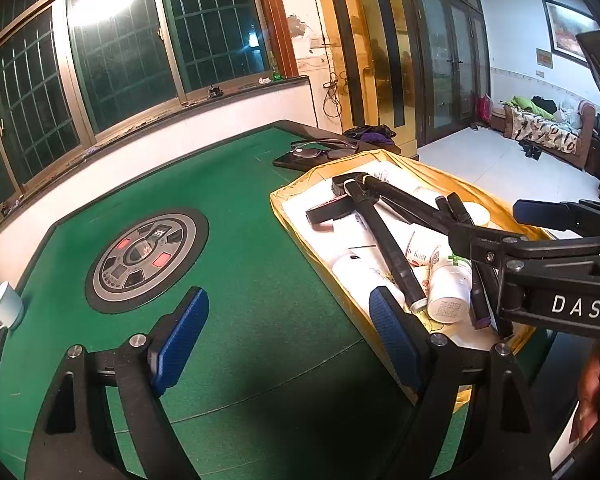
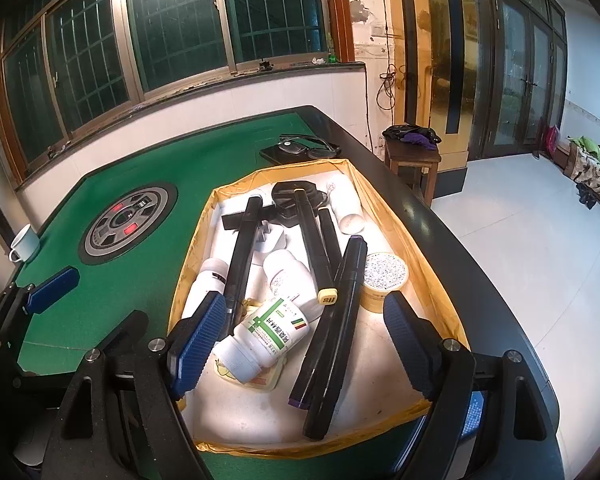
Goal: Organize rigid objects
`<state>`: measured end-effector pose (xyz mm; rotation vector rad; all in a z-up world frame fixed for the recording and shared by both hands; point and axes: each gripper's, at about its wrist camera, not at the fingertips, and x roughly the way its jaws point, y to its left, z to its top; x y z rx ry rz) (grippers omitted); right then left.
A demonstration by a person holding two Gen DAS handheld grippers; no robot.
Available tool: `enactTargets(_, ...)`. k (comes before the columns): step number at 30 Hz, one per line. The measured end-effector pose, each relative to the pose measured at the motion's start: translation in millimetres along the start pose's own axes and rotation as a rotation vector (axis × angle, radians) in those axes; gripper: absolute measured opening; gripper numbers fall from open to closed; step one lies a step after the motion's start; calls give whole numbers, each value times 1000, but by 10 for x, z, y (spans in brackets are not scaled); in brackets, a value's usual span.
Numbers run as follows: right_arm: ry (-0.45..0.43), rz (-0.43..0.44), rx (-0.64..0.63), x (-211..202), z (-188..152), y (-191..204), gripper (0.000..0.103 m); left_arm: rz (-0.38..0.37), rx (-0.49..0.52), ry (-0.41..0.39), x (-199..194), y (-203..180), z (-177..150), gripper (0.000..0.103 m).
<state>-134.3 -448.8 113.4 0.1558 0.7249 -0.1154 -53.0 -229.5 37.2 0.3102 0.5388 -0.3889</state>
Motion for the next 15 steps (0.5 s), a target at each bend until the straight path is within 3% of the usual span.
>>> enactTargets(9,7,12,14,22,-3,-34,80,-10,4,12,14,-3,3,83)
enactTargets(12,6,14,16,22,-1,-32,80,21,-2,-9,-44,24,-10,83)
enactTargets(15,0,15,17,13,12,-25,80,-47,-60,-31,-84,143,-9,83)
